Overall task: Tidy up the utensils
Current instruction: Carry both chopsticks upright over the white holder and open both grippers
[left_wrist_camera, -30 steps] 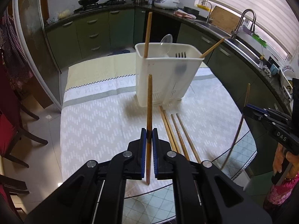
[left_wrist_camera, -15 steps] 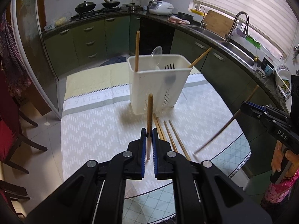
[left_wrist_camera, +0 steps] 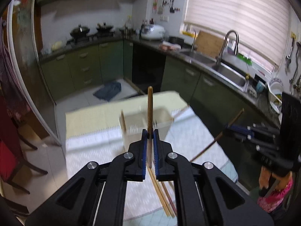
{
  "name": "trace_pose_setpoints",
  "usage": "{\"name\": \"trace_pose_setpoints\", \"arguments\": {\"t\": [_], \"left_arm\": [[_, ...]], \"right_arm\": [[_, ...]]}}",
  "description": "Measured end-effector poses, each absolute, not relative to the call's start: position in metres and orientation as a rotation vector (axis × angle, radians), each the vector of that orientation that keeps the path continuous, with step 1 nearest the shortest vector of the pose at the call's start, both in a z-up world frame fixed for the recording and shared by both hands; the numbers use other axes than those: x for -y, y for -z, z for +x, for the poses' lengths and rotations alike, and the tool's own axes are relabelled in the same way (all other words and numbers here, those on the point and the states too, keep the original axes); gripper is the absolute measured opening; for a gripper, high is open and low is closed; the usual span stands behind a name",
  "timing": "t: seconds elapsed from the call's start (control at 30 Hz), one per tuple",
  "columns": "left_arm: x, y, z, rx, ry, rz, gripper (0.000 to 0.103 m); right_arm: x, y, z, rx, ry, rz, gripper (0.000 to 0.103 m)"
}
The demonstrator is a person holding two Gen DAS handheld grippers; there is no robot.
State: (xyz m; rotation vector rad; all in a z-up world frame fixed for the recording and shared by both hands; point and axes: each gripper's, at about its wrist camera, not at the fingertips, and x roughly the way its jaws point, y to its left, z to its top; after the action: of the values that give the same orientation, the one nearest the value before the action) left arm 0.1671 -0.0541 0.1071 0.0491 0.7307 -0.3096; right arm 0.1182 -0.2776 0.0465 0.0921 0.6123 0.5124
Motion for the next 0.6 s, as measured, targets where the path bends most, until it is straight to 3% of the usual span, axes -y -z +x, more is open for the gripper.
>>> {"name": "trace_pose_setpoints", "arguments": {"t": [0.3,0.6], "left_arm": [[0.066,-0.152,0.203,-0.616,0.270,0.016,0.006],[0.062,-0.135,0.249,-0.604,0.210,0.005,0.006]], "right_arm": [[0.268,-0.114,0.140,-0.500,-0.524,0.099,0.006],[0.262,-0.149,0.196,-0.410,-0.441,0.147,0.006]]}}
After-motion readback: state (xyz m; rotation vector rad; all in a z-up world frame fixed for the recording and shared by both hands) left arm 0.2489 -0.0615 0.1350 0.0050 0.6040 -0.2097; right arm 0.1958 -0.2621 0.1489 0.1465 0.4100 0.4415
